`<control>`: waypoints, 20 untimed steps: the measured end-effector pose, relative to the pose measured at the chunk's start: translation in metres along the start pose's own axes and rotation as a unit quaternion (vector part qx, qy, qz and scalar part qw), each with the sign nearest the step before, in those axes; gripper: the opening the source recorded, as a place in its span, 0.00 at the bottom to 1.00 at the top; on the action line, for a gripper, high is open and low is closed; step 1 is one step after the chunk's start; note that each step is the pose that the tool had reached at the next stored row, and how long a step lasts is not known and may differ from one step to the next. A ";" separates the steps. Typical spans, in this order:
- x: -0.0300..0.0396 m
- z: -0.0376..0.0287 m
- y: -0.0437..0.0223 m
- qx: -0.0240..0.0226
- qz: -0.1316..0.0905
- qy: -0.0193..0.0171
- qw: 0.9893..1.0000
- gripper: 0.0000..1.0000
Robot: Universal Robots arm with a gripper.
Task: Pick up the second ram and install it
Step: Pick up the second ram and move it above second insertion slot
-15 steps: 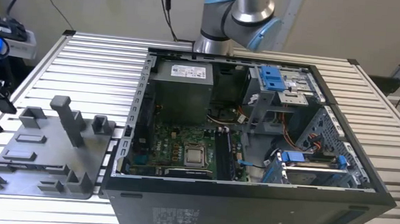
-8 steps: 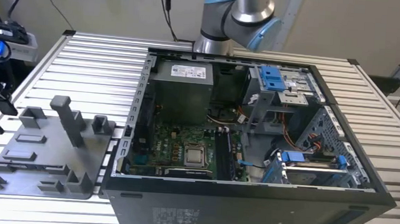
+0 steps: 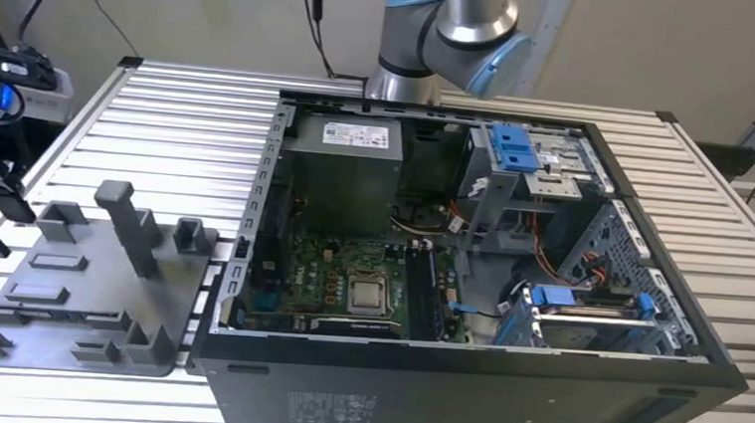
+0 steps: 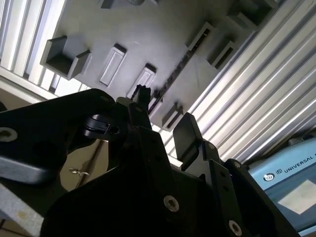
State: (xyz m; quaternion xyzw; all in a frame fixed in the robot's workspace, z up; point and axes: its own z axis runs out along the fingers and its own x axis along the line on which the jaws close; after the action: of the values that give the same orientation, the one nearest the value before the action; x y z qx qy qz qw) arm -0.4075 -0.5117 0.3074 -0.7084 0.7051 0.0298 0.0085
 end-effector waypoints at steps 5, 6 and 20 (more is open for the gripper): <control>0.0002 0.0032 -0.0001 0.000 0.000 0.002 1.000 0.48; 0.0002 0.0038 -0.0001 0.000 0.000 0.002 1.000 0.48; 0.0007 0.0131 -0.0004 0.000 0.000 0.006 1.000 0.48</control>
State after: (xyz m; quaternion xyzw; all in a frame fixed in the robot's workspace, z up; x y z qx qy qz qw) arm -0.4074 -0.5117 0.2942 -0.7084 0.7053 0.0252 0.0040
